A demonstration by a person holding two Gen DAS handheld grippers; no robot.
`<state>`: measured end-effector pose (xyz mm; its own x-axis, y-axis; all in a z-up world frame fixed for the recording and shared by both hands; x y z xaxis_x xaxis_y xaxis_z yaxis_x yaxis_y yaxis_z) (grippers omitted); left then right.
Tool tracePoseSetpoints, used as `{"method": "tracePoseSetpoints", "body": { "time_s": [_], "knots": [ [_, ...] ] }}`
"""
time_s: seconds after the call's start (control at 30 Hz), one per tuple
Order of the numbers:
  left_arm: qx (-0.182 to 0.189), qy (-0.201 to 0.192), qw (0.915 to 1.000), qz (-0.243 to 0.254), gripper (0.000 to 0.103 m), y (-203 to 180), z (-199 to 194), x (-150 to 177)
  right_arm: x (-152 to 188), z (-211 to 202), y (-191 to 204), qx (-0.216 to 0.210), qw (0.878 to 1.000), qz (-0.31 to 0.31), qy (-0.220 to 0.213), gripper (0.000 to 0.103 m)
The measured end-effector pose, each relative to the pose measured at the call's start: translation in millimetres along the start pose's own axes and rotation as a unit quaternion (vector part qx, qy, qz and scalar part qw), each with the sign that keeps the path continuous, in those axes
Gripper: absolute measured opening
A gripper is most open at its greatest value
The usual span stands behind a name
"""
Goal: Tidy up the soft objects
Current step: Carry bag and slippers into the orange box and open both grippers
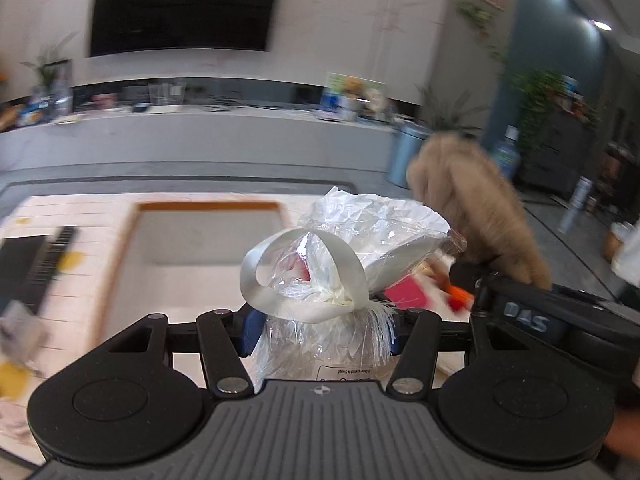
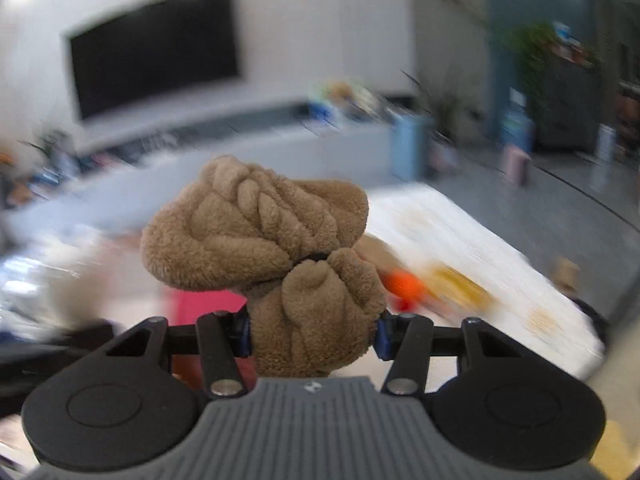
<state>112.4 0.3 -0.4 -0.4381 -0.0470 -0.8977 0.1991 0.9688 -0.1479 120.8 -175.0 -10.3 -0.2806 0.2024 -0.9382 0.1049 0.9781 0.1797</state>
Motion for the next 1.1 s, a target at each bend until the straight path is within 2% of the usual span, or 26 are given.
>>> {"method": "tracePoseSetpoints", "body": {
  "time_s": [0.07,0.13,0.27,0.37,0.5,0.57,0.7,0.87,1.07,1.1],
  "knots": [
    [-0.034,-0.013,0.9993,-0.01,0.063,25,-2,-6,-4,1,33,-0.017,1.0,0.012,-0.017,0.051],
    [-0.052,-0.013,0.9981,-0.028,0.063,50,-2,-1,4,7,58,-0.036,0.999,0.023,-0.021,0.051],
    [-0.074,0.012,0.9949,-0.067,0.063,89,14,27,41,27,89,-0.089,0.995,0.036,0.025,0.052],
    [-0.076,0.044,0.9905,-0.106,0.063,111,30,48,67,39,99,-0.137,0.988,0.045,0.063,0.052],
    [-0.078,0.061,0.9874,-0.123,0.063,121,36,57,87,52,101,-0.126,0.988,0.033,0.08,0.052],
    [-0.079,0.061,0.9885,-0.114,0.064,128,31,60,92,57,102,-0.127,0.987,0.034,0.088,0.052],
    [-0.103,0.053,0.9899,-0.083,0.064,130,37,59,95,65,103,-0.133,0.986,0.051,0.091,0.052],
    [-0.127,0.058,0.9886,-0.056,0.068,125,37,63,102,63,100,-0.106,0.99,0.038,0.082,0.052],
    [-0.103,0.075,0.9863,-0.105,0.073,129,23,62,103,57,103,-0.097,0.991,0.032,0.084,0.052],
    [-0.103,0.074,0.9852,-0.116,0.083,131,18,60,103,55,104,-0.095,0.991,0.029,0.086,0.052]
  ]
}}
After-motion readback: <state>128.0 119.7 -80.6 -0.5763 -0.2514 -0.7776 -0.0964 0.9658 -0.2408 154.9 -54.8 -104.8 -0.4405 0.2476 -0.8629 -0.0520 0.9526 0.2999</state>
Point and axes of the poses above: each gripper's, at about its wrist camera, not at the fingertips, and z roughly the way its jaws point, y to its left, x to its underside, the point moved 9 cm from there along z, roughly the way its jaws point, and after that the axes turned 11 degrees about -y, right-handed, at the moved point
